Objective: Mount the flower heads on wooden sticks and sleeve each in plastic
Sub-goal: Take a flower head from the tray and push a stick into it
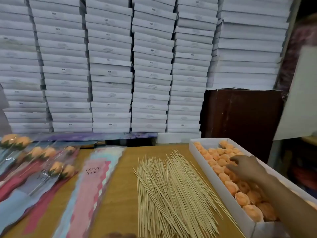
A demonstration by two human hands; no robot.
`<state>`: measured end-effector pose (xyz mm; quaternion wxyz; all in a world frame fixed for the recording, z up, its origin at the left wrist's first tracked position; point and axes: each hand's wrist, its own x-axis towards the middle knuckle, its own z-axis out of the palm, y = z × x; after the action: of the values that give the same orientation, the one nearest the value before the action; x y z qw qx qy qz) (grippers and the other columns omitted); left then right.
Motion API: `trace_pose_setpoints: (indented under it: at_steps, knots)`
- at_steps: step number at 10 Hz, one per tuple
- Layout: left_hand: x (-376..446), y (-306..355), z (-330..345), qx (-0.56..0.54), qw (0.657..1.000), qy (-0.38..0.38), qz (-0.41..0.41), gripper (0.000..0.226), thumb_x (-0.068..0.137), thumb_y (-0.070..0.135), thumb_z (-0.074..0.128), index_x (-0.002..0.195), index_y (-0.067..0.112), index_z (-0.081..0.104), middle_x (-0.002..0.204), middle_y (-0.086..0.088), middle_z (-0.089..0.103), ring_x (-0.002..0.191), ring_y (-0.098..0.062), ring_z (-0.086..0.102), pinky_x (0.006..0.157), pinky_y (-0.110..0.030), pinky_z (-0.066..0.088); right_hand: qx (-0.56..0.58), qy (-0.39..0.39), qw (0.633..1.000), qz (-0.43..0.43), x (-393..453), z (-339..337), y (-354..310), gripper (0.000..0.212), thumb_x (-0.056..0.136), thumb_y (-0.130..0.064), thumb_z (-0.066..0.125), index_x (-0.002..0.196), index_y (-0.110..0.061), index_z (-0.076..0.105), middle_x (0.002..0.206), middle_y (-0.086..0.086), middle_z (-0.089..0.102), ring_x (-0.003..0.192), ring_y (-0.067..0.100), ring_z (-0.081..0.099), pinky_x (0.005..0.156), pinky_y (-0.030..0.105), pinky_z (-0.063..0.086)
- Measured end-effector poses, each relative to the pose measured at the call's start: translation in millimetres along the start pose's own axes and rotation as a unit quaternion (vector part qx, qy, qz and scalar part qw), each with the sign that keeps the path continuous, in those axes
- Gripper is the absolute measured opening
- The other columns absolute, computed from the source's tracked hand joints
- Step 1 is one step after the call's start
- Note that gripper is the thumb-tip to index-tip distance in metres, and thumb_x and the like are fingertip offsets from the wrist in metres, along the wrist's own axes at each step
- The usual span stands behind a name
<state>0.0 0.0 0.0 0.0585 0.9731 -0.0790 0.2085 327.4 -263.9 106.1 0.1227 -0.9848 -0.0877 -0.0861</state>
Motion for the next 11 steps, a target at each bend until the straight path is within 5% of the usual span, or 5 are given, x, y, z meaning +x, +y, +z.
trace_pose_setpoints:
  at_steps: [1,4,6,9,11]
  knots:
    - [46.9,-3.6,-55.8,-0.046,0.999,-0.015,0.000,0.046,0.082,0.080,0.018,0.094,0.039,0.035,0.084,0.016,0.058,0.085,-0.007,0.063,0.088,-0.032,0.049,-0.040,-0.080,0.996,0.009,9.2,3.2,-9.2,0.059,0.098,-0.052,0.051,0.153,-0.034,0.040,0.156,0.002,0.043,0.145,0.033,0.028,0.114,0.049,0.033]
    - [126.3,-39.8,-29.2,-0.205,0.945,0.126,-0.221,0.025,0.100,0.049,0.046,0.084,0.030,0.045,0.064,0.005,0.055,0.057,-0.008,0.050,0.053,-0.029,0.038,-0.075,-0.108,0.991,0.028,28.9,7.3,-35.5,0.047,0.104,-0.047,0.042,0.148,-0.032,0.046,0.151,0.002,0.050,0.139,0.029,0.042,0.115,0.048,0.035]
    - [121.3,-53.7,-6.3,-0.235,0.930,0.158,-0.235,0.024,0.100,0.044,0.048,0.082,0.028,0.044,0.063,0.006,0.053,0.057,-0.009,0.049,0.054,-0.033,0.041,-0.088,-0.068,0.991,0.077,43.0,16.3,-44.2,0.006,0.092,-0.026,0.060,0.098,-0.025,0.060,0.097,-0.001,0.064,0.100,0.022,0.058,0.101,0.044,0.042]
    - [118.1,-53.7,1.5,-0.249,0.934,0.152,-0.209,0.024,0.100,0.044,0.049,0.081,0.030,0.045,0.063,0.006,0.051,0.057,-0.009,0.047,0.053,-0.025,0.034,-0.045,-0.020,0.986,0.161,51.5,18.5,-43.7,0.018,0.087,-0.025,0.066,0.097,-0.019,0.053,0.105,0.005,0.064,0.110,0.028,0.059,0.106,0.048,0.035]
    - [118.3,-54.5,3.3,-0.264,0.929,0.157,-0.206,0.022,0.098,0.033,0.059,0.080,0.030,0.047,0.062,0.007,0.051,0.060,-0.009,0.048,0.051,-0.020,0.034,-0.015,0.041,0.992,0.115,37.8,-5.7,-53.5,0.010,0.085,-0.020,0.066,0.088,-0.018,0.057,0.082,0.001,0.061,0.080,0.019,0.058,0.086,0.042,0.046]
